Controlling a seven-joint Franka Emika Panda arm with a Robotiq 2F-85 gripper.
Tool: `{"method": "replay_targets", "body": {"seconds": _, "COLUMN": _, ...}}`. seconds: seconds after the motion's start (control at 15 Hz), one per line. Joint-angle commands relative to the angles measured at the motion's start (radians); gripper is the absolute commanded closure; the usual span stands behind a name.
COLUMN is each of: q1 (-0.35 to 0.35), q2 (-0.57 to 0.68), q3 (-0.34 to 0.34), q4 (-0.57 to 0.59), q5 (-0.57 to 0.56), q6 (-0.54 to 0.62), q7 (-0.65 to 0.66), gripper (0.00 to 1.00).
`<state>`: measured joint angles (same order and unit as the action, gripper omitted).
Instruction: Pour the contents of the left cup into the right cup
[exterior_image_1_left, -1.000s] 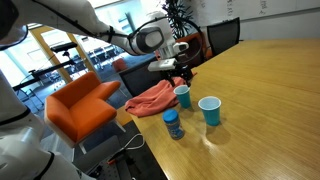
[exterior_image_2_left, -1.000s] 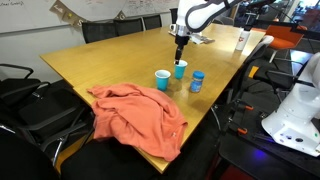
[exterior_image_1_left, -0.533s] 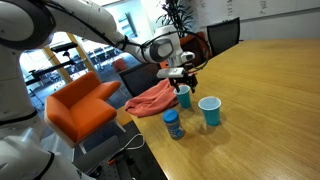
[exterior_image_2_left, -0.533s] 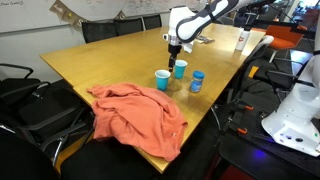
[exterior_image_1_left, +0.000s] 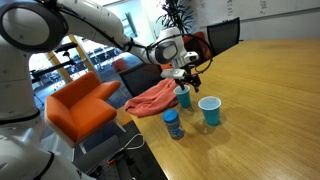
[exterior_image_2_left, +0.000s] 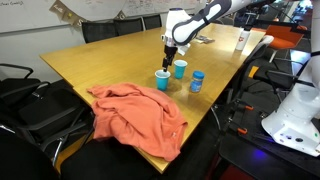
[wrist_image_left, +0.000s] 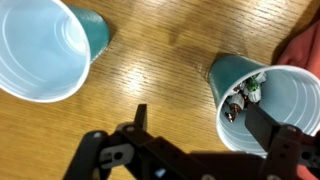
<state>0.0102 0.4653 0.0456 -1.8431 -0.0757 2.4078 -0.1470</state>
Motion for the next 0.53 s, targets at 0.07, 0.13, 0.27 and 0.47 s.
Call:
{"method": "replay_targets", "body": {"seconds": 0.07, "q1": 0.025, "q2": 0.041, "q3": -0.017, "q4": 0.039, "q5": -0.003, "q6": 0.014, "q7": 0.092, "gripper": 0.00}}
{"method": "replay_targets", "body": {"seconds": 0.13, "q1": 0.029, "q2": 0.048, "q3": -0.020, "q4": 0.043, "q5": -0.005, "q6": 0.014, "q7": 0.107, "gripper": 0.00}}
{"method": "replay_targets", "body": {"seconds": 0.27, "q1": 0.035, "q2": 0.059, "q3": -0.024, "q4": 0.049, "q5": -0.005, "q6": 0.013, "q7": 0.129, "gripper": 0.26}}
{"method": "replay_targets", "body": {"seconds": 0.47, "q1": 0.042, "q2": 0.071, "q3": -0.031, "q4": 0.055, "q5": -0.006, "q6": 0.008, "q7": 0.157, "gripper": 0.39}}
